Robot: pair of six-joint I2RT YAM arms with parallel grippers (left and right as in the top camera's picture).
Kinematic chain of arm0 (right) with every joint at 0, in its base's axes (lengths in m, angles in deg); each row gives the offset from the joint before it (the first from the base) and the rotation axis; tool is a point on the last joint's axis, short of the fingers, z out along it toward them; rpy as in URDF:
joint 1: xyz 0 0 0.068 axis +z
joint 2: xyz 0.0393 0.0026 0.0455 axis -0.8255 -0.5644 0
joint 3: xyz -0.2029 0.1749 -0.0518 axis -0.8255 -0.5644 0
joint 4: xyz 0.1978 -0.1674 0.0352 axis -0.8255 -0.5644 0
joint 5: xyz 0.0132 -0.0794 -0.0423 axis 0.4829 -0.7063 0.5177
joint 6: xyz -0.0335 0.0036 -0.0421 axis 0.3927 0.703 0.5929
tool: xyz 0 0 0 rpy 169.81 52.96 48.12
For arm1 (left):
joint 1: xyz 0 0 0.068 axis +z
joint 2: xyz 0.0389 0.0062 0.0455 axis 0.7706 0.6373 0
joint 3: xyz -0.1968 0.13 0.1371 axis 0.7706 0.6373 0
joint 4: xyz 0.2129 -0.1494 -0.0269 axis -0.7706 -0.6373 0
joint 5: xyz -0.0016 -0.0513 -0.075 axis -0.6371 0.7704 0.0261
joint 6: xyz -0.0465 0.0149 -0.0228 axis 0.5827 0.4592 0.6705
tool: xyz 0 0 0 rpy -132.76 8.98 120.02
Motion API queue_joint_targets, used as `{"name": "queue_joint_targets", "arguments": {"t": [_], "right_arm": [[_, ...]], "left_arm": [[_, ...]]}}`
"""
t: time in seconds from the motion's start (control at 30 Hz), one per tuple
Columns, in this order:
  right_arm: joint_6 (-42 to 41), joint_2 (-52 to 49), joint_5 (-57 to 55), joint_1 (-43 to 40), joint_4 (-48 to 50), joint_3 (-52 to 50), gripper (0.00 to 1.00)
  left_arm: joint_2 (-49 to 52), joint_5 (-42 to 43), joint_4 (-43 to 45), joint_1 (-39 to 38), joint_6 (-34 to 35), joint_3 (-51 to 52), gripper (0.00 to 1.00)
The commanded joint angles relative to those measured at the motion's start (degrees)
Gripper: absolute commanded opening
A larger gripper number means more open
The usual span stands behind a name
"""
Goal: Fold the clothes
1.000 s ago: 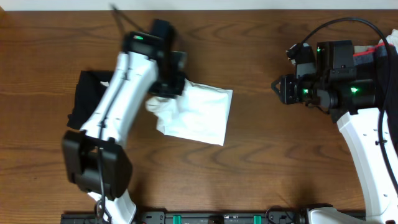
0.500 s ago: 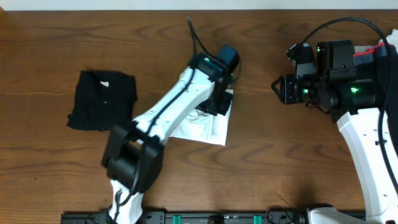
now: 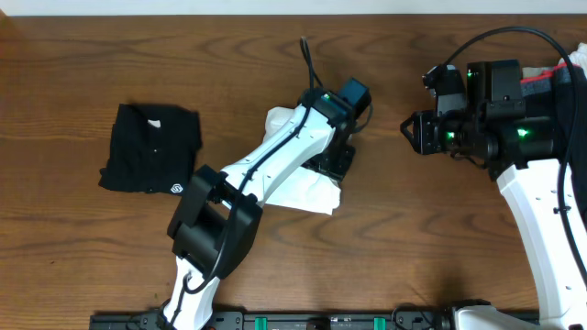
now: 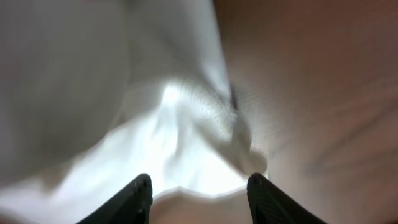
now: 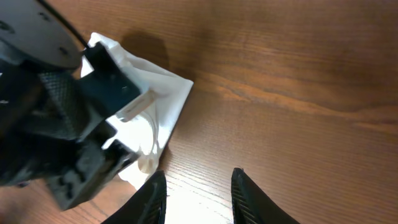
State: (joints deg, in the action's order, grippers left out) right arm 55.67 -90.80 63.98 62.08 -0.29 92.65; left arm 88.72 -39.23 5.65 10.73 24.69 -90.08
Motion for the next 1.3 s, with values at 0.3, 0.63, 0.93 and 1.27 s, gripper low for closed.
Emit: {"name": "queue_joint_targets", "arguments": {"t": [0.3,0.63,0.93,1.27], "right_arm": [[-1.0,-1.5,7.8,3.8,2.4,0.0,0.14],[-2.1,-17.8,8.6,23.9,21.4,0.0,0.07],[-6.0,-33.3,5.0,30.2,37.8,0.0,0.09],[-13.8,-28.9,-31.8,22.2,23.7,0.2,0.04]], "left_arm": [[-10.5,-9.7,-7.1,13.5,0.2,-7.2,0.31],[-12.4,-6.1,-13.4,27.6,1.2,-7.2,0.06],[-15.7,-6.1,-13.5,29.1,1.2,-7.2,0.06],[-15.8,-6.1,-13.7,29.1,1.2,-7.2,0.06]]}}
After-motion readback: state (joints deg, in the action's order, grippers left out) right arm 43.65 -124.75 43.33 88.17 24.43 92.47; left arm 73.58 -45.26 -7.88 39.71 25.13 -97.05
